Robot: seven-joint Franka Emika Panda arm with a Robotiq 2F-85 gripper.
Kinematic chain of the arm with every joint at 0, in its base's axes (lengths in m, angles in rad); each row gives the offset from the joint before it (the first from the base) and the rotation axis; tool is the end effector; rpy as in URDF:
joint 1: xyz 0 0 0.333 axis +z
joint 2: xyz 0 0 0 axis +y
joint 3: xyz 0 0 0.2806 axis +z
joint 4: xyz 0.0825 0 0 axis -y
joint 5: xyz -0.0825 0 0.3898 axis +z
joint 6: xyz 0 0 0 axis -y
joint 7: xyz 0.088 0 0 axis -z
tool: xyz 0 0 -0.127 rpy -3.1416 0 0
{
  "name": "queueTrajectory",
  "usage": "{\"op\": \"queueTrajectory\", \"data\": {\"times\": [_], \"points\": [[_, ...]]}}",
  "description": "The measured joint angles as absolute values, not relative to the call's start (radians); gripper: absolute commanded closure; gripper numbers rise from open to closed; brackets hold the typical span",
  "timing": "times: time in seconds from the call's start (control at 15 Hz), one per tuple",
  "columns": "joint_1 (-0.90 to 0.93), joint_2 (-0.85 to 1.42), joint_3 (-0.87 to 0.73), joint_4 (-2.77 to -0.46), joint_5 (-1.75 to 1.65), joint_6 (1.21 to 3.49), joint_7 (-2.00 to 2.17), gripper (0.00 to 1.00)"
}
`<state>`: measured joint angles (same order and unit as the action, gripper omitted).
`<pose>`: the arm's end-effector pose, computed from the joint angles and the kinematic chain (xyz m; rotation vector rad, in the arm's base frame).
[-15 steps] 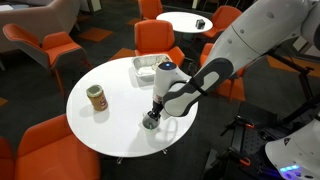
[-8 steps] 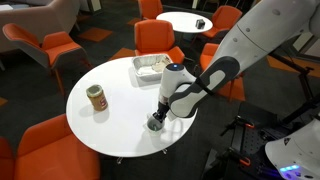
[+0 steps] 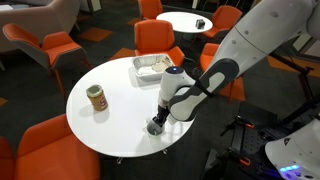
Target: Move the white mug forwards
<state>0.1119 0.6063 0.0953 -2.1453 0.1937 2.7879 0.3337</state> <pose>0.5335 0.1100 0.0646 -2.9730 0.4876 0.0000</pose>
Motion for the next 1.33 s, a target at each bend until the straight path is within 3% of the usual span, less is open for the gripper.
{"op": "queueTrajectory", "data": {"times": [0.4,0.53,1.33], "points": [[0.109,0.606,0.089,-2.145,0.194,2.806,0.334,0.11],[0.109,0.606,0.084,-2.145,0.194,2.811,0.334,0.01],[0.101,0.455,0.099,-2.197,0.198,2.878,0.337,0.0]]}}
